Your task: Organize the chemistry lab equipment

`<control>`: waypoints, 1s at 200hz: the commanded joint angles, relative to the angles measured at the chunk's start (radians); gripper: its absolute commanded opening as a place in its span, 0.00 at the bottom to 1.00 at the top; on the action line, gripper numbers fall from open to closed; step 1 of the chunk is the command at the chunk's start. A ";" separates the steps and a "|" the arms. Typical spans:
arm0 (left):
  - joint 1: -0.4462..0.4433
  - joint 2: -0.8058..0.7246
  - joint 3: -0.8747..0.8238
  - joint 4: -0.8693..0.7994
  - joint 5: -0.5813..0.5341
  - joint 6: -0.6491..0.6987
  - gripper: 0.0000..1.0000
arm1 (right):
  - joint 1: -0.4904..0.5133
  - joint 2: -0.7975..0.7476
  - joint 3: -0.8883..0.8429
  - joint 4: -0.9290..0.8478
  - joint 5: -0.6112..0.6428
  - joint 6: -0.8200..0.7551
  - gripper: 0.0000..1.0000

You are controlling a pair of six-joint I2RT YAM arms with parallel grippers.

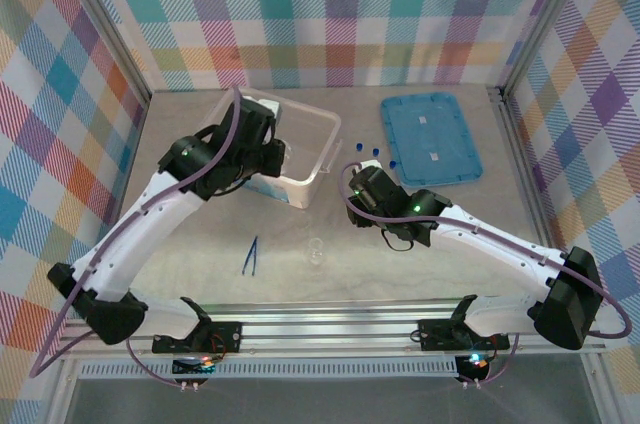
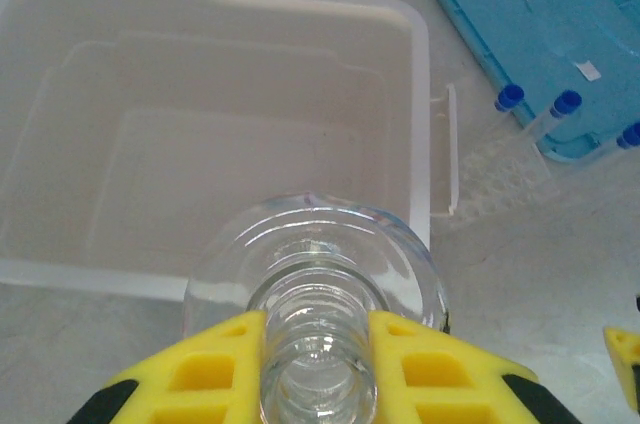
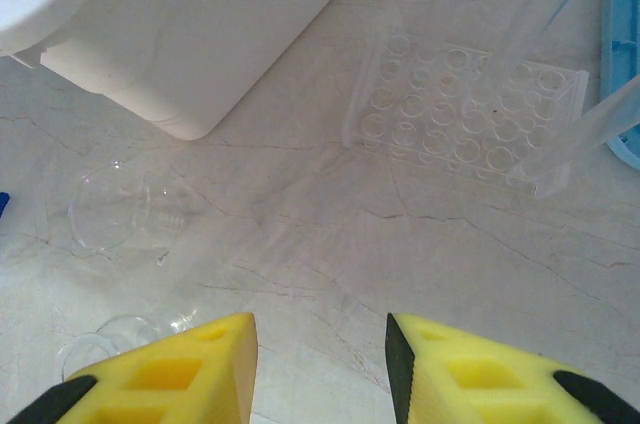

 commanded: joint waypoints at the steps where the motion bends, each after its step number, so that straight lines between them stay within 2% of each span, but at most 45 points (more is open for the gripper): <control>1: 0.050 0.060 0.041 0.064 0.058 0.043 0.04 | 0.007 -0.029 0.015 -0.006 -0.008 0.005 0.39; 49: 0.134 0.228 0.090 0.158 0.130 0.043 0.04 | 0.007 -0.057 0.006 -0.031 -0.014 0.029 0.40; 104: 0.183 0.417 0.174 0.215 0.177 0.040 0.03 | 0.007 -0.065 -0.003 -0.045 -0.024 0.061 0.39; 200: 0.198 0.638 0.254 0.255 0.210 0.040 0.03 | 0.007 -0.074 -0.005 -0.070 -0.031 0.095 0.39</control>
